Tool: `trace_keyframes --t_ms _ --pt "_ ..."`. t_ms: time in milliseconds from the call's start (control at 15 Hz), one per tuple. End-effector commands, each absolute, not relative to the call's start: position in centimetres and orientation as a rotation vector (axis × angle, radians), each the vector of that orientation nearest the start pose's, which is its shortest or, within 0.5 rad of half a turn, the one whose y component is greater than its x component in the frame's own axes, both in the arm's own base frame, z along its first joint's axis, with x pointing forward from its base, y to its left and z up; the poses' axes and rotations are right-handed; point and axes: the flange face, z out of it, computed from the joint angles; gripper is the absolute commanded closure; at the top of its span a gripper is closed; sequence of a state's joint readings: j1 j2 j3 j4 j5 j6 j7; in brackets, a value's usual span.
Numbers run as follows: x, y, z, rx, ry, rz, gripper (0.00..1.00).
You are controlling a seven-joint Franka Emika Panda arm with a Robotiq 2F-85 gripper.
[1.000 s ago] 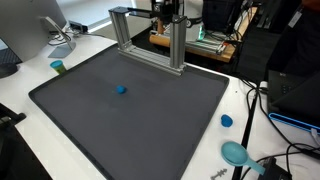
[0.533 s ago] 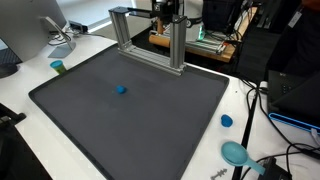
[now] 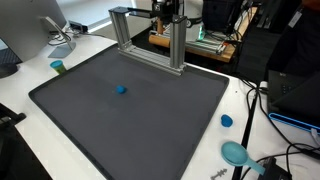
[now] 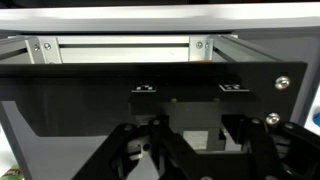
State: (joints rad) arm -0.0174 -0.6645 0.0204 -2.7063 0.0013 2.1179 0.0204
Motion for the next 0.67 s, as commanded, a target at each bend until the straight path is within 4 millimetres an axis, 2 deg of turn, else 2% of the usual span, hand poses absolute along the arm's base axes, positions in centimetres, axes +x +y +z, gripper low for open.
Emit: trace_keyframes --t_ms 0,67,200,267,600 --pt "33.7 -0.1 43.2 -3.146 -0.005 -0.129 0.43" --pt "33.8 -0.2 43.3 -3.142 -0.001 -0.13 0.64" --pt "33.9 -0.5 43.4 -3.143 0.01 -0.133 0.75" --pt "33.9 -0.6 43.5 -3.139 0.018 -0.139 0.78" --pt "34.9 -0.9 45.1 -3.148 0.046 -0.191 0.78"
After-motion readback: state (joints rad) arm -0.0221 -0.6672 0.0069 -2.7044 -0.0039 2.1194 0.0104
